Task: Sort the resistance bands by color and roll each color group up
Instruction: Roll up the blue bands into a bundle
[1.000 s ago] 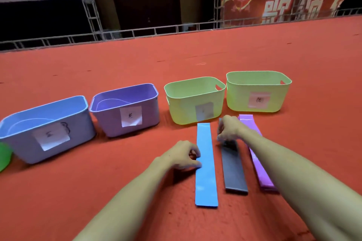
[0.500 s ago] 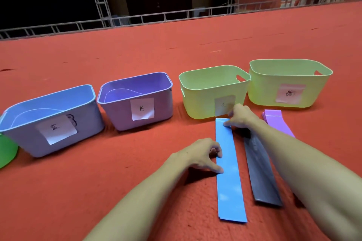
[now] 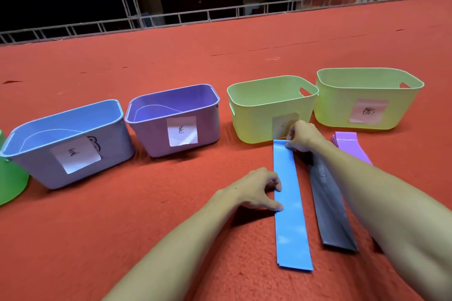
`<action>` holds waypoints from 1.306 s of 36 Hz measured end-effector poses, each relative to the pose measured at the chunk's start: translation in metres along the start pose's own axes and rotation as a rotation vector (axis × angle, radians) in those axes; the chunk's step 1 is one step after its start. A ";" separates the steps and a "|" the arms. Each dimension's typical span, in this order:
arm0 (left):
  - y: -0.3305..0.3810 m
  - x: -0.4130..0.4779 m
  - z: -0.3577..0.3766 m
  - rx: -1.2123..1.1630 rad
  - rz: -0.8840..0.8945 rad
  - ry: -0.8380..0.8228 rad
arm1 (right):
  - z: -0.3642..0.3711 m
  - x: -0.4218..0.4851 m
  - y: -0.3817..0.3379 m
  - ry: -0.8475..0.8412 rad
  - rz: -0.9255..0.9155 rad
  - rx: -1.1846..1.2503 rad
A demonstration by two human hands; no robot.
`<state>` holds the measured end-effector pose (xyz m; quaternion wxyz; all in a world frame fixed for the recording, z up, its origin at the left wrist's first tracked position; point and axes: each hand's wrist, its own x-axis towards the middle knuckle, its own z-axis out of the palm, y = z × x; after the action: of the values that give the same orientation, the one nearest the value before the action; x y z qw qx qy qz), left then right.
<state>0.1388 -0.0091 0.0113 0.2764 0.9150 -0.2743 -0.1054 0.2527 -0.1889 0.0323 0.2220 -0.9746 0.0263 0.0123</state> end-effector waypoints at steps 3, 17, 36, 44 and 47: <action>-0.003 -0.005 0.007 -0.011 -0.020 0.028 | -0.007 -0.006 -0.003 0.023 0.003 0.032; 0.016 -0.040 0.026 0.004 -0.135 0.066 | -0.073 -0.049 -0.031 0.113 -0.120 0.363; 0.045 -0.115 0.017 -0.426 -0.081 0.283 | -0.119 -0.107 -0.092 0.244 -0.231 0.526; 0.036 -0.178 -0.004 -0.660 -0.136 0.169 | -0.066 -0.111 -0.130 0.205 -0.253 0.545; 0.026 -0.200 -0.009 -0.771 -0.166 0.126 | -0.036 -0.110 -0.144 0.155 -0.253 0.520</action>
<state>-0.0349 0.0887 0.0418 0.6066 0.7678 -0.1221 -0.1662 0.1514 -0.0699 0.1305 0.4612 -0.8786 -0.0761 -0.0973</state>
